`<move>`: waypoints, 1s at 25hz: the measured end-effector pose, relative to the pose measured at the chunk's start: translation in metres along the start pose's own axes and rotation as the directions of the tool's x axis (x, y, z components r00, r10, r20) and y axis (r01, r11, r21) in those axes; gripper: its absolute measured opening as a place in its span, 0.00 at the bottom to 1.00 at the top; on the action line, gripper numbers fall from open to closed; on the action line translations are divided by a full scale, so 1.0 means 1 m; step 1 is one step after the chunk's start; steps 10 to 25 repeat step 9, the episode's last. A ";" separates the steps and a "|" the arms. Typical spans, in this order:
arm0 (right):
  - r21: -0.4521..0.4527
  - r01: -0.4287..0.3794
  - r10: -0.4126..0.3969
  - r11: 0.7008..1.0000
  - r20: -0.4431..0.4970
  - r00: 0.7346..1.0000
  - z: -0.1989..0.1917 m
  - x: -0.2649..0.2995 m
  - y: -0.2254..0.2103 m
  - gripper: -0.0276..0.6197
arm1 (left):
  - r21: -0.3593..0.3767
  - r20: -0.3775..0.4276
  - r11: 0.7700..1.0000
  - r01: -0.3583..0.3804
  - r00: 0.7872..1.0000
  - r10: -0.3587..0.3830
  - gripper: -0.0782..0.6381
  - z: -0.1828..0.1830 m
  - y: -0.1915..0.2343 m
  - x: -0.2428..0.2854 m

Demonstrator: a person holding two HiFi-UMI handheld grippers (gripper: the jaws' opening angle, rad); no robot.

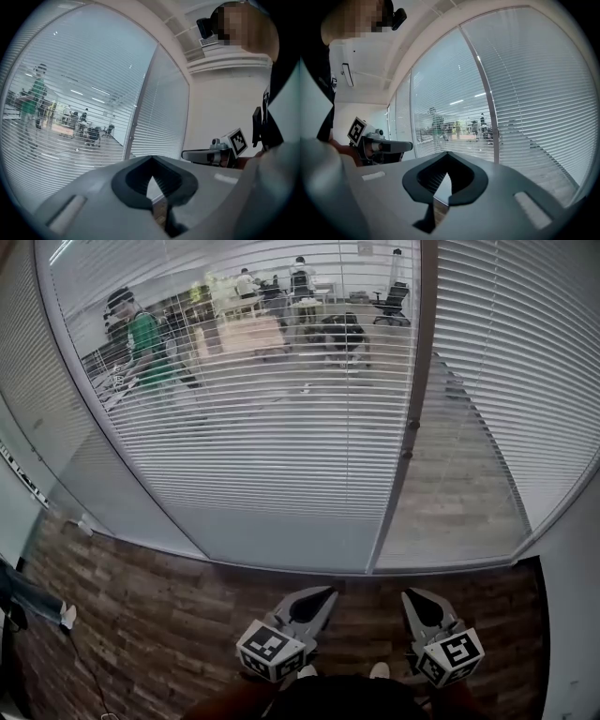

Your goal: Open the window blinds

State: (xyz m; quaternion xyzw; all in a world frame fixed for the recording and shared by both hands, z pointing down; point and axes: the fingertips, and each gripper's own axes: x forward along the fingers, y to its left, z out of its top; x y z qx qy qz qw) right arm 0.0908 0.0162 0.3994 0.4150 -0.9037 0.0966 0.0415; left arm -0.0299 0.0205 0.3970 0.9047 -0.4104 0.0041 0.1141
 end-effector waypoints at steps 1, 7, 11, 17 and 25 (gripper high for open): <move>-0.005 0.001 -0.001 1.000 -0.004 1.000 -0.002 -0.002 0.003 0.08 | 0.001 -0.001 1.000 0.003 1.000 -0.003 0.11 -0.002 -0.002 -0.004; -0.004 -0.005 0.005 1.000 -0.010 1.000 0.021 -0.005 0.018 0.08 | -0.004 -0.002 1.000 -0.004 1.000 0.004 0.11 0.018 -0.002 -0.017; -0.006 -0.012 0.012 1.000 -0.005 1.000 0.026 -0.002 0.023 0.08 | -0.006 -0.002 1.000 -0.010 1.000 0.010 0.11 0.022 0.002 -0.021; -0.006 -0.012 0.012 1.000 -0.005 1.000 0.026 -0.002 0.023 0.08 | -0.006 -0.002 1.000 -0.010 1.000 0.010 0.11 0.022 0.002 -0.021; -0.006 -0.012 0.012 1.000 -0.005 1.000 0.026 -0.002 0.023 0.08 | -0.006 -0.002 1.000 -0.010 1.000 0.010 0.11 0.022 0.002 -0.021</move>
